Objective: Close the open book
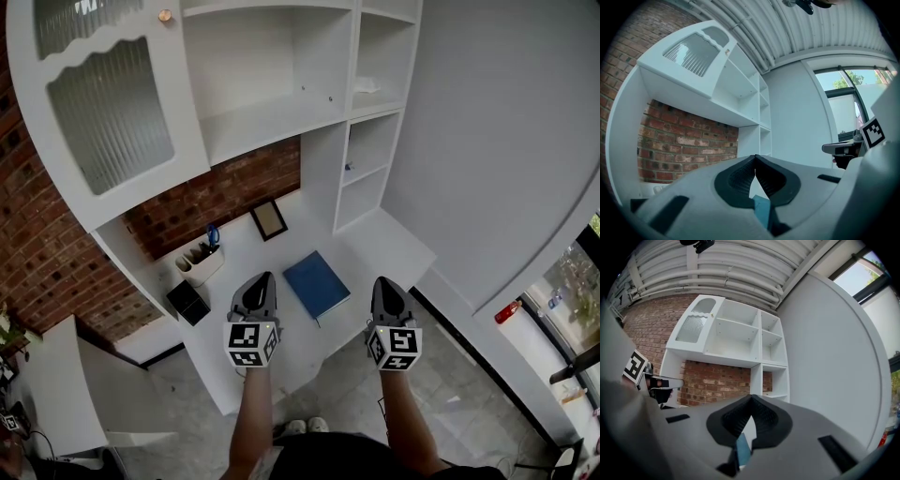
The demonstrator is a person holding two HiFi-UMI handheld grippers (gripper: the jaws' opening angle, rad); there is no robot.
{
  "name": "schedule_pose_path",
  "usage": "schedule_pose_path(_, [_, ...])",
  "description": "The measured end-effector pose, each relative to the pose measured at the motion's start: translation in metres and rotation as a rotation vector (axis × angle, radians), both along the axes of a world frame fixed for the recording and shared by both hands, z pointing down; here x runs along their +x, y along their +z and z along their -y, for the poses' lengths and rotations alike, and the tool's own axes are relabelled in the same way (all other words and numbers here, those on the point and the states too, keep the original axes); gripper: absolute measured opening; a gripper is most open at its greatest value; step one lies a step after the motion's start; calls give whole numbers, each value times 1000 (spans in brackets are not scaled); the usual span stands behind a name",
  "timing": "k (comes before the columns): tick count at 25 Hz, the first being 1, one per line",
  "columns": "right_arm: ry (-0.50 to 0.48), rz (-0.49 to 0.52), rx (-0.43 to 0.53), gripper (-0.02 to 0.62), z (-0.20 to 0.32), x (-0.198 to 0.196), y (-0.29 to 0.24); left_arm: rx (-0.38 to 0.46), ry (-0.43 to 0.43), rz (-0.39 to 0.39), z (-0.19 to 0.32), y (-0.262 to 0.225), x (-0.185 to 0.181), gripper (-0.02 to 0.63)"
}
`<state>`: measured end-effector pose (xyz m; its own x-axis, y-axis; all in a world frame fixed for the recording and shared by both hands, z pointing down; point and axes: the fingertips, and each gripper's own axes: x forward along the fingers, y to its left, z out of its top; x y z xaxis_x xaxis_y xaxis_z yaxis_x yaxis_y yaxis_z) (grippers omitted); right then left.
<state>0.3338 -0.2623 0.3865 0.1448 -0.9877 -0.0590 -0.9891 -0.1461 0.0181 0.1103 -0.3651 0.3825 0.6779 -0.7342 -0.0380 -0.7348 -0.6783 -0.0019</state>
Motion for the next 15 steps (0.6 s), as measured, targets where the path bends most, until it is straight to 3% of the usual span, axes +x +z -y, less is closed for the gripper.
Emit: schedule_pose_path(15, [0, 7, -24, -3, -4, 1, 9, -19, -1, 10, -2, 9, 3, 9])
